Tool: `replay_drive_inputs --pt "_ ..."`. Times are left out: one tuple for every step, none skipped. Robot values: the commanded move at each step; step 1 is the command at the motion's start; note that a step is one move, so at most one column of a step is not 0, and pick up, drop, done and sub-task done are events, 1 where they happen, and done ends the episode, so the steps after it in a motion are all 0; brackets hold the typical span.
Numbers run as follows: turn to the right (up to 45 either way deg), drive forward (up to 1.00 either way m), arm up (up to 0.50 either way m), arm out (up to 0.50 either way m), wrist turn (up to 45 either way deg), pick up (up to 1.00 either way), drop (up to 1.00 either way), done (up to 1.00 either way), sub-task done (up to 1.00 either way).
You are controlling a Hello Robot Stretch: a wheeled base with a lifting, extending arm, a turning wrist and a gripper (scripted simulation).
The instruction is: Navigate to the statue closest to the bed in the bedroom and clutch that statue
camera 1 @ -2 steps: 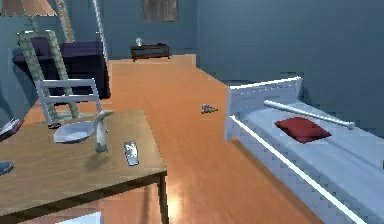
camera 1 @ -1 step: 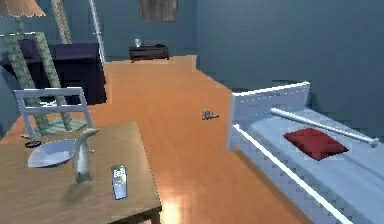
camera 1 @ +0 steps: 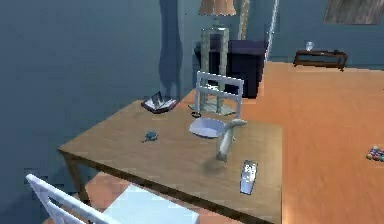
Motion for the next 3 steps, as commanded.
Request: replay_drive_inputs --pt "-45.0 0.0 0.0 0.0 0.0 0.0 0.0 0.0 0.0" --pt "-30.0 0.0 0.0 0.0 0.0 0.0 0.0 0.0 0.0" --pt "0.0 0.0 0.5 0.0 0.0 0.0 0.0 0.0 0.0"
